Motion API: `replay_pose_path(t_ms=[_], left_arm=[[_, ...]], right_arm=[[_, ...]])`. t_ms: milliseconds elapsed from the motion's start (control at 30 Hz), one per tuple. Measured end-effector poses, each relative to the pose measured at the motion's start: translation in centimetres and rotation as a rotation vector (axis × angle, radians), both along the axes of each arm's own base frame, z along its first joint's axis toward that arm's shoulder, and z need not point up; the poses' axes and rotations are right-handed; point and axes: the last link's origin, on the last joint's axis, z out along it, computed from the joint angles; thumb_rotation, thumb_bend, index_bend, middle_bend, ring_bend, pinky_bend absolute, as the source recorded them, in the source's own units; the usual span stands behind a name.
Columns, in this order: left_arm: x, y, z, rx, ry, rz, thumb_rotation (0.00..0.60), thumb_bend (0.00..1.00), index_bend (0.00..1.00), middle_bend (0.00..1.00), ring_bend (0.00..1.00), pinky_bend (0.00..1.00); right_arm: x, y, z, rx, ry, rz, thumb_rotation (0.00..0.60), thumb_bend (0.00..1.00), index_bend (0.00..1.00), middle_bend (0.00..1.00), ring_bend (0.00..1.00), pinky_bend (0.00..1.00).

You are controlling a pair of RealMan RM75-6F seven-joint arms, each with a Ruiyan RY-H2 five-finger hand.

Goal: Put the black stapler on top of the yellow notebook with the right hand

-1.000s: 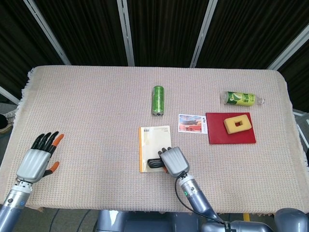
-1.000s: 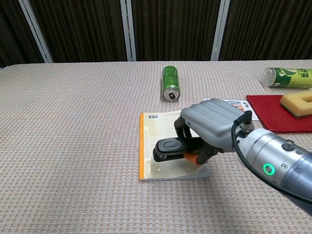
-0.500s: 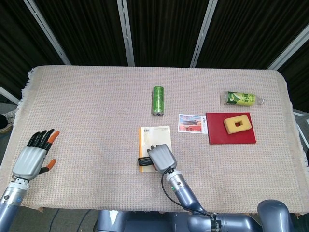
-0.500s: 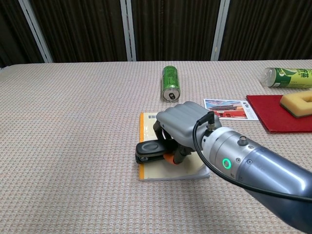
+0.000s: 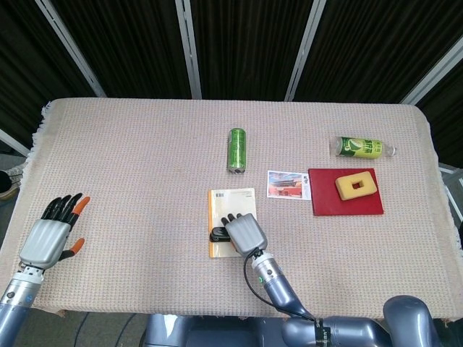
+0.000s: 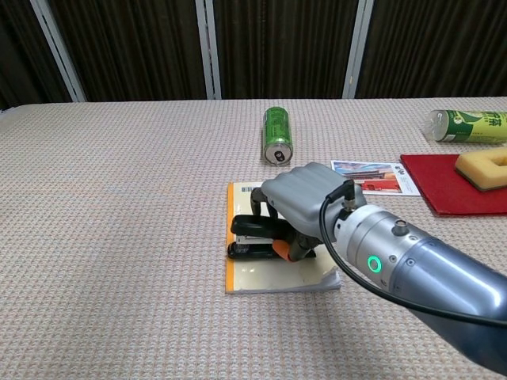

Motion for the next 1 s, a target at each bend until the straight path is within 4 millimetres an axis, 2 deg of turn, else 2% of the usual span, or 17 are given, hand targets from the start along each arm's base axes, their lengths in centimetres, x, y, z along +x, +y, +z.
replay_pose_path(t_ms=[33,133,200,267,400,500,600,633,733,833,1000], left_arm=[[0.0,0.0,0.0,0.000,0.000,0.000,0.600,0.32,0.00,0.00,0.00,0.07],[0.0,-0.1,0.0,-0.001,-0.002,-0.003,0.600,0.32,0.00,0.00,0.00,0.08],[0.1,-0.1,0.0,-0.002,-0.004,-0.006,0.600,0.32,0.00,0.00,0.00,0.08],[0.1,-0.2,0.1,-0.002,-0.005,-0.009,0.600,0.32,0.00,0.00,0.00,0.08],[0.2,-0.3,0.1,0.000,-0.008,-0.017,0.600,0.32,0.00,0.00,0.00,0.08],[0.3,-0.5,0.2,-0.001,-0.010,-0.021,0.600,0.32,0.00,0.00,0.00,0.08],[0.6,-0.8,0.2,0.000,-0.009,-0.036,0.600,0.32,0.00,0.00,0.00,0.08],[0.6,-0.9,0.2,0.001,-0.009,-0.040,0.600,0.32,0.00,0.00,0.00,0.08],[0.7,-1.1,0.2,0.004,-0.007,-0.044,0.600,0.32,0.00,0.00,0.00,0.07],[0.9,-1.3,0.3,0.012,-0.005,-0.053,0.600,0.32,0.00,0.00,0.00,0.08],[1.2,-1.7,0.4,0.027,-0.004,-0.071,0.600,0.32,0.00,0.00,0.00,0.08]], right_arm=[[0.0,0.1,0.1,0.001,0.003,-0.001,0.600,0.39,0.05,0.23,0.37,0.67],[-0.2,0.3,0.3,0.012,0.007,-0.013,0.600,0.38,0.00,0.17,0.30,0.59],[-0.2,0.5,0.6,0.016,0.010,-0.016,0.600,0.37,0.00,0.11,0.22,0.48],[-0.2,0.7,1.1,0.010,0.017,-0.018,0.600,0.36,0.00,0.07,0.18,0.44],[-0.4,1.1,2.5,-0.017,0.035,-0.022,0.600,0.36,0.00,0.00,0.12,0.39],[-0.6,1.7,4.1,-0.044,0.045,-0.032,0.600,0.35,0.00,0.00,0.09,0.34],[-1.4,2.4,7.0,-0.101,0.052,-0.057,0.600,0.33,0.00,0.00,0.06,0.29],[-1.9,2.8,8.5,-0.130,0.055,-0.072,0.600,0.32,0.00,0.00,0.05,0.27],[-3.5,3.7,12.1,-0.197,0.073,-0.108,0.600,0.22,0.00,0.00,0.00,0.14],[-5.6,4.5,14.8,-0.256,0.088,-0.137,0.600,0.17,0.00,0.00,0.00,0.01],[-9.3,5.9,17.0,-0.308,0.026,-0.189,0.600,0.17,0.00,0.00,0.00,0.00]])
